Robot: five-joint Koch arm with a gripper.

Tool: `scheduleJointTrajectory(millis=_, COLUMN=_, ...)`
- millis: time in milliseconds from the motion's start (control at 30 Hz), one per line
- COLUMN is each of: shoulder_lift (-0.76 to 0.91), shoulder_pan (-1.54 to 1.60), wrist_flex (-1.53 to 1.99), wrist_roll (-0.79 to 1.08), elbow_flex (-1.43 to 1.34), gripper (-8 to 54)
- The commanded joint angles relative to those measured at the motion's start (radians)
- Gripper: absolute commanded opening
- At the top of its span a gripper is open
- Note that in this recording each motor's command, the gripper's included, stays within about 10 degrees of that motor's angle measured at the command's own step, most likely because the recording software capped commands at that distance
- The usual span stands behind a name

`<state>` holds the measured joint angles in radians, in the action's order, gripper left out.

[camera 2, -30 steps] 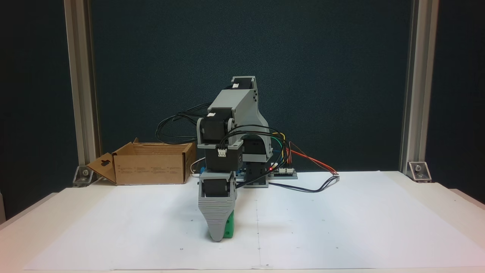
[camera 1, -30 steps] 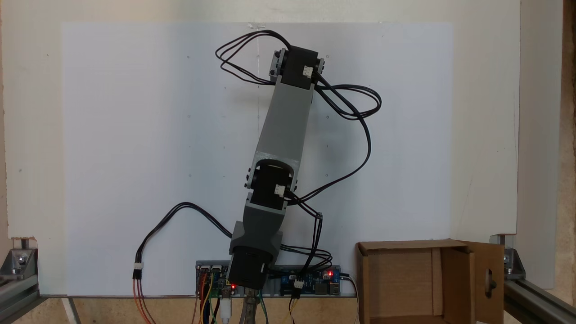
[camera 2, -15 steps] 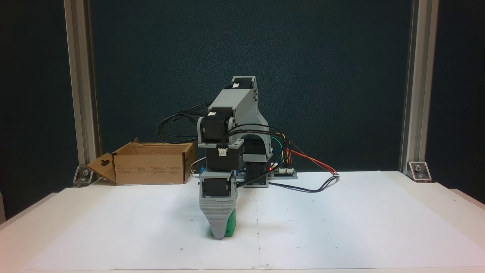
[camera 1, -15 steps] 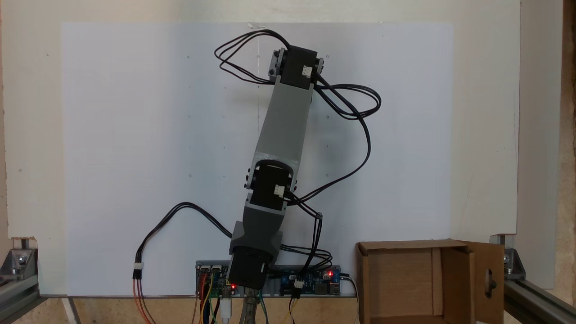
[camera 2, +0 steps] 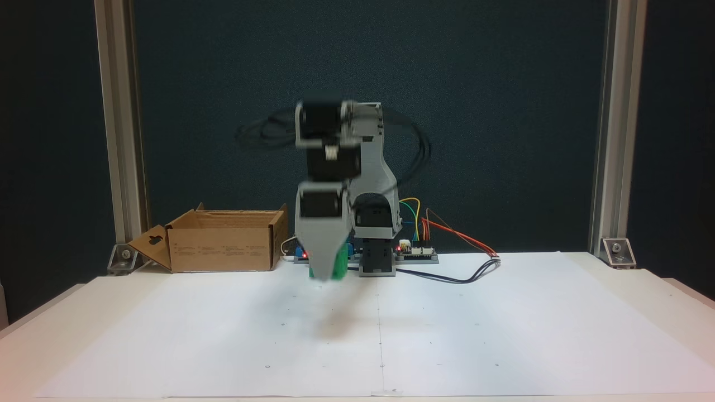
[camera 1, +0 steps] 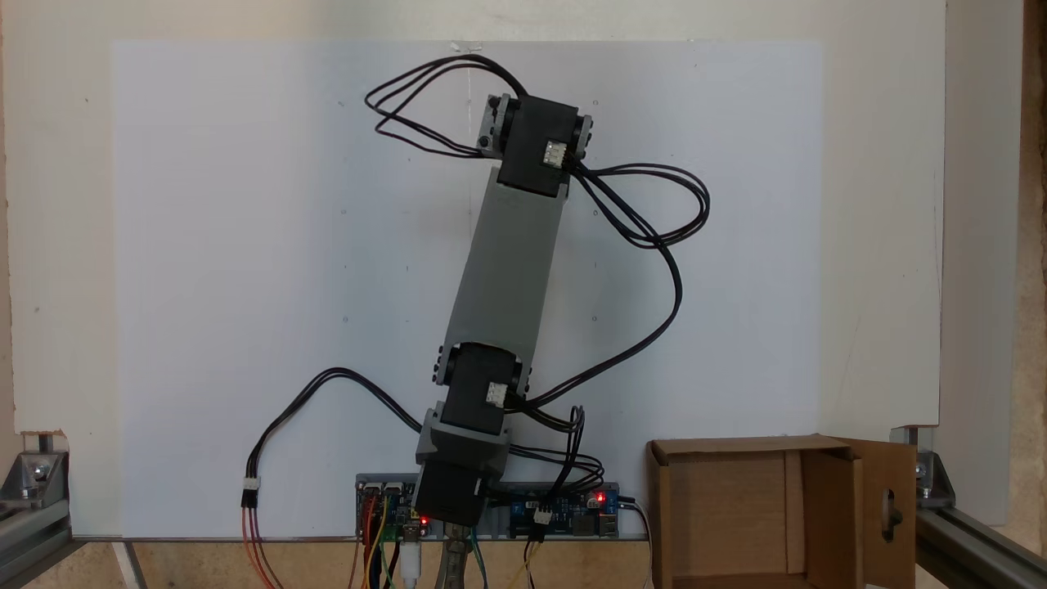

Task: Grasp a green dice and put it in the bin.

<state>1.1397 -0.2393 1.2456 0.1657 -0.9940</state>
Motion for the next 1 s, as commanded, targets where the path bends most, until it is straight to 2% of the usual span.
scheduleJointTrajectory(millis=0, shoulder_lift=0.058, shoulder_pan=0.008, wrist_flex=0.109, wrist_roll=-0.012, elbow_flex=0.11, gripper=12.0)
scheduleJointTrajectory(millis=367, shoulder_lift=0.173, shoulder_pan=-0.198, wrist_flex=0.13, wrist_roll=0.008, elbow_flex=0.196, gripper=12.0)
scheduleJointTrajectory(millis=533, shoulder_lift=0.206, shoulder_pan=-0.489, wrist_flex=0.13, wrist_roll=0.017, elbow_flex=0.196, gripper=12.0)
scheduleJointTrajectory(millis=967, shoulder_lift=0.199, shoulder_pan=-1.285, wrist_flex=-0.025, wrist_roll=0.27, elbow_flex=0.198, gripper=12.0)
